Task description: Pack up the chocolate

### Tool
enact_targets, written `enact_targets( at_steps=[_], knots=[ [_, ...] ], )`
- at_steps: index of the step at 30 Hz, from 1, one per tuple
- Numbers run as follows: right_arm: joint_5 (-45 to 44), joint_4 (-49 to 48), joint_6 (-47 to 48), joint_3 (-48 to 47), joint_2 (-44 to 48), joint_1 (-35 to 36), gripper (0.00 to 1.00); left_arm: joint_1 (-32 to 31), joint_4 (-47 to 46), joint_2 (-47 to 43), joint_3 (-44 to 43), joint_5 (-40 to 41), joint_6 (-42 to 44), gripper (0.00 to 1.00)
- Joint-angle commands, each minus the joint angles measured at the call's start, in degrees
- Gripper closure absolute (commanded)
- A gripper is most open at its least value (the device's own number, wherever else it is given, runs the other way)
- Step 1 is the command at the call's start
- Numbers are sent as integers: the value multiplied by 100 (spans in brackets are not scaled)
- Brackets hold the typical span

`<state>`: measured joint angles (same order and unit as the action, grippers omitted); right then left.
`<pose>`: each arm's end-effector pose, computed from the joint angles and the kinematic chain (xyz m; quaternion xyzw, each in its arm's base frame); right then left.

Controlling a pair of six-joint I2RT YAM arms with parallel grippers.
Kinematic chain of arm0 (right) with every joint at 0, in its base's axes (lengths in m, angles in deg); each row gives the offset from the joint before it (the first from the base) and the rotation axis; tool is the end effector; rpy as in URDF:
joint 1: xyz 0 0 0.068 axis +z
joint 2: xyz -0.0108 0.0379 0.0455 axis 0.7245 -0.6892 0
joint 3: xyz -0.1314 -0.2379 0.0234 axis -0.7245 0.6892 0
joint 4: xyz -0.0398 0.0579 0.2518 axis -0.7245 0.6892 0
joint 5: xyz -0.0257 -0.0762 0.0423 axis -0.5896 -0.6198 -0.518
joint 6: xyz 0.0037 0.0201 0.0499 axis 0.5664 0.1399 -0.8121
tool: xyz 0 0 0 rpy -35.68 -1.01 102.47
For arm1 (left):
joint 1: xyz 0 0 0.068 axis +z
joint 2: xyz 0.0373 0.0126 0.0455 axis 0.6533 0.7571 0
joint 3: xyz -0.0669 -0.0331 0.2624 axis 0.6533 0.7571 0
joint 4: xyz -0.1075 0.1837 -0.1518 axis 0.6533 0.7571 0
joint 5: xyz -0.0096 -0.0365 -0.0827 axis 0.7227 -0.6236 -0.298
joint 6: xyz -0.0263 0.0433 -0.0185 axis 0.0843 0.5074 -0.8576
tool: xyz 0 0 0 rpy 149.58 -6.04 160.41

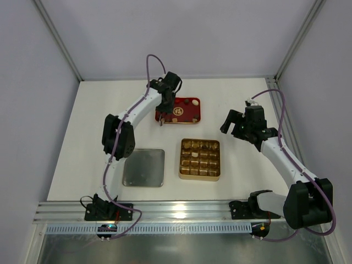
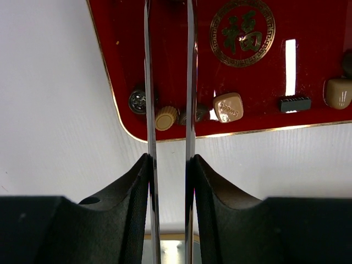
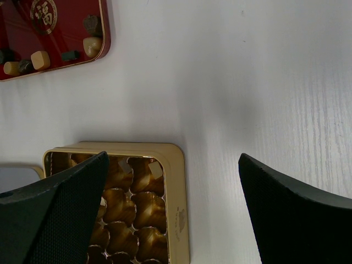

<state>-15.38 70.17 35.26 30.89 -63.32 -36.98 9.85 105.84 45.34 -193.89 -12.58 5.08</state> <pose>0.2490 0.0433 0.2510 0.1189 0.9097 0.1419 0.3717 0.4192 -0.2416 0.2448 0.0792 0.9659 0.0127 0.2460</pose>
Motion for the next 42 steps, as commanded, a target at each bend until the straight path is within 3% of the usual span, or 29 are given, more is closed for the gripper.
enact_targets(
  at_steps=[1,15,32,42],
  knots=[
    [-37,-108,47,-120,29,30,0,35,78,-528,-133,-248,138,66],
    [16,-143,3,-77,55,30,0,-61,211,-1345,675,-434,376,66],
    [7,-126,-41,-77,108,30,0,-193,413,-1187,254,-372,508,66],
    [-37,-143,-32,-129,81,30,0,-535,387,-1670,508,-609,323,66]
  ],
)
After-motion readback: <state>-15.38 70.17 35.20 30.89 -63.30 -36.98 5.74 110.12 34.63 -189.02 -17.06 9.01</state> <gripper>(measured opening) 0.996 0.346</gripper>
